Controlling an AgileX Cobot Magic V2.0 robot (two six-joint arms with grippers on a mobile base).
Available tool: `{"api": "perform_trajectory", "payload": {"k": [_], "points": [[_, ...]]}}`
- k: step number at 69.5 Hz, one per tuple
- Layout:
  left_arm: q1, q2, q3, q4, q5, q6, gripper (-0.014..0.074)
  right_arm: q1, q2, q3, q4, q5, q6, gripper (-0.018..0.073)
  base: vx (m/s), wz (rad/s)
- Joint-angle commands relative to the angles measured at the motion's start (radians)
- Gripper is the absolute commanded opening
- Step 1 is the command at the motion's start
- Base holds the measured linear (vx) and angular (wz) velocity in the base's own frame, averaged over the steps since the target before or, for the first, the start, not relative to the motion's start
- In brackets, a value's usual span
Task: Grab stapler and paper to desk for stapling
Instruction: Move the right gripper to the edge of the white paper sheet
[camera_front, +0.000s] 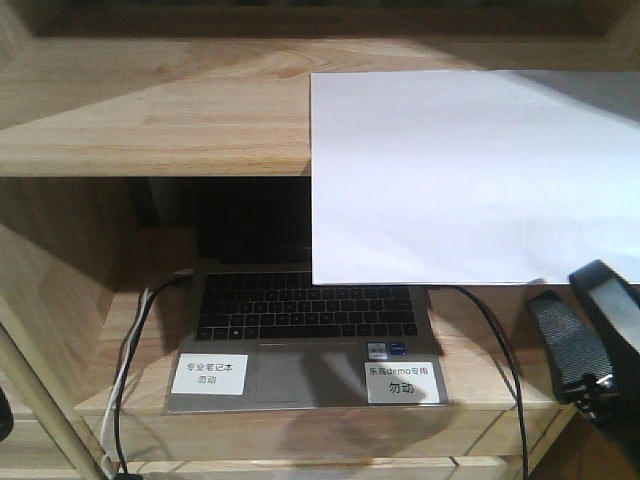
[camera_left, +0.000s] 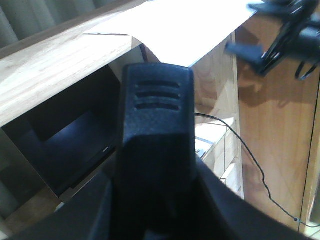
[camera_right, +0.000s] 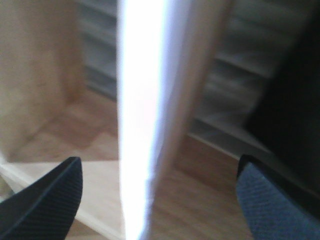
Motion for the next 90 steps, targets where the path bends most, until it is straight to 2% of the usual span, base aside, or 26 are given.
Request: {"api": "perform_trajectory", "payload": {"k": [1, 9, 20, 36, 79, 90], "points": [[-0.003, 0.016, -0.025, -0.032, -0.107, 0.002, -0.0006, 0.003, 0.010, -0.030, 0.007, -0.206, -0.015, 0.0591, 0.00, 0.00], [-0.003, 0.016, -0.025, -0.032, -0.107, 0.002, -0.0006, 0.003, 0.010, -0.030, 0.019, -0.206, -0.022, 0.0591, 0.00, 0.00], [-0.003, 0.016, -0.025, -0.032, -0.107, 0.002, -0.0006, 0.003, 0.010, -0.035, 0.109, -0.206, -0.043, 0.0591, 0.00, 0.00], [-0.003, 0.016, -0.025, -0.032, -0.107, 0.002, -0.0006, 0.003, 0.025, -0.110, 0.101, -0.205, -0.090, 0.0591, 0.00, 0.00], [-0.003, 0.016, -0.025, -0.032, -0.107, 0.002, -0.0006, 0.003, 0.123, -0.239, 0.101, -0.205, -0.112, 0.0591, 0.00, 0.00], [-0.003, 0.016, -0.025, -0.032, -0.107, 0.002, -0.0006, 0.003, 0.123, -0.239, 0.104, -0.205, -0.112, 0.0536, 0.00, 0.00]]}}
